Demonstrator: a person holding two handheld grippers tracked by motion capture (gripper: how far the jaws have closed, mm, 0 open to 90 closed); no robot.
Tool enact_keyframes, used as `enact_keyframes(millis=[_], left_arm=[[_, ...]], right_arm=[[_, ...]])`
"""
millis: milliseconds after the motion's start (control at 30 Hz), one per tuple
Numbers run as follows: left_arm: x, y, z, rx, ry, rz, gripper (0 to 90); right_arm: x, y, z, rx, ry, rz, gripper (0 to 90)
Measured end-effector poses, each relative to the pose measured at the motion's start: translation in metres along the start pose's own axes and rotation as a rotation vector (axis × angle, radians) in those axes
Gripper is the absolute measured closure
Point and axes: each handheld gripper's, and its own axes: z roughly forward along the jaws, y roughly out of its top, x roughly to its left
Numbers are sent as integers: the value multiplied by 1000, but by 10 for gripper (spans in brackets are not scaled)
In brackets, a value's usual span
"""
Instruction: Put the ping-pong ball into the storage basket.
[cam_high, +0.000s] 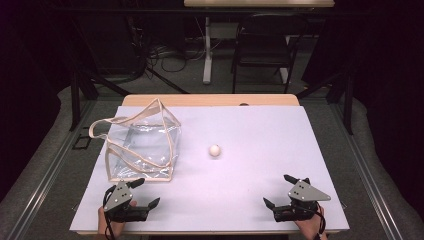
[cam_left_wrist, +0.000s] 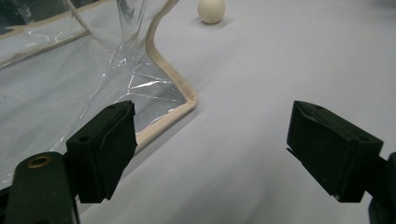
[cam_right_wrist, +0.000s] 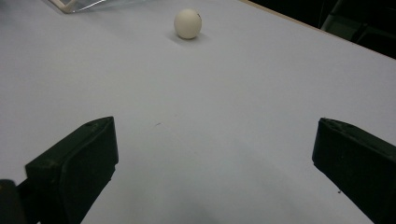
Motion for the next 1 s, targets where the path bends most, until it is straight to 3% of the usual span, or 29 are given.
enact_keyframes(millis=[333,667,1000], left_arm=[[-1,0,1,12,-4,8,160],[-3,2,-1,-13,12,16,160],[-2,1,1,-3,5,14,160]], right_arm=[[3,11,1,22,-13,-1,0],[3,24,9,57,-12,14,2],[2,27,16,91,-2,20,2]])
